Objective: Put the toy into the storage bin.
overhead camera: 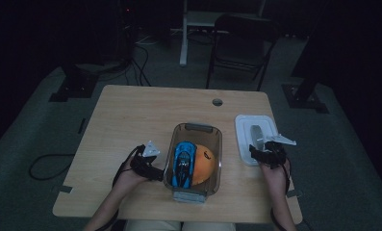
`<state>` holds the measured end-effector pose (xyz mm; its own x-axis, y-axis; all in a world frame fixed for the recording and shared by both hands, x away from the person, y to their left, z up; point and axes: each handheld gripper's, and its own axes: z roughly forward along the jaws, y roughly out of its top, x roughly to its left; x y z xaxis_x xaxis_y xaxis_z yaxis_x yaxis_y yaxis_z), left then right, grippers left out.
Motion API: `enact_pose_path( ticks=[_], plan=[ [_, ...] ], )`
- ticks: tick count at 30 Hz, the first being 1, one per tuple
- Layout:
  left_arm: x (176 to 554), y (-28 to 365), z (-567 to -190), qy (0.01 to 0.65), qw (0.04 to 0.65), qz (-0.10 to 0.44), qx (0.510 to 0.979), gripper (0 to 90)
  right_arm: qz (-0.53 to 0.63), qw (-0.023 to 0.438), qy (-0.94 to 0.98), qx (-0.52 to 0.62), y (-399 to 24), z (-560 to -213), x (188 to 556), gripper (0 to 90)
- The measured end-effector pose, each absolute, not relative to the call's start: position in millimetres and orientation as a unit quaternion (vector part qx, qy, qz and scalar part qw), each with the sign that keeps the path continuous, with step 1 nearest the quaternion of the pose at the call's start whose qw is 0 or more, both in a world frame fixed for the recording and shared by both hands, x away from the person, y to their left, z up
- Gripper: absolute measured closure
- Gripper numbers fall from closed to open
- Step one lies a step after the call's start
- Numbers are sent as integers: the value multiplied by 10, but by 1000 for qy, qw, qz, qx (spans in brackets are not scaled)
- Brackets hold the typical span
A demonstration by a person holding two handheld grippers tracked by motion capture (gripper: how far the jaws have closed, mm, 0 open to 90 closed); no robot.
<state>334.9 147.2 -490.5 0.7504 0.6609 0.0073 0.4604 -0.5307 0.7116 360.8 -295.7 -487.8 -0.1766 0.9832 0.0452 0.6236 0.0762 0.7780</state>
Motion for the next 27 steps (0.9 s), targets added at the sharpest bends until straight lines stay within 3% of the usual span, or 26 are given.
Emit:
enact_pose_path(
  ticks=[10, 15, 27],
  plan=[
    [3343, 1453, -4927, 322, 364, 139, 863, 92, 299, 238, 684, 621, -3036, -5075, 3960, 452],
    [3331, 1451, -4935, 322, 366, 139, 862, 93, 302, 229, 683, 624, -3085, -5059, 3985, 657],
    [3305, 1439, -4969, 317, 363, 141, 865, 92, 312, 238, 671, 629, -3108, -4968, 3826, 674]
  ],
)
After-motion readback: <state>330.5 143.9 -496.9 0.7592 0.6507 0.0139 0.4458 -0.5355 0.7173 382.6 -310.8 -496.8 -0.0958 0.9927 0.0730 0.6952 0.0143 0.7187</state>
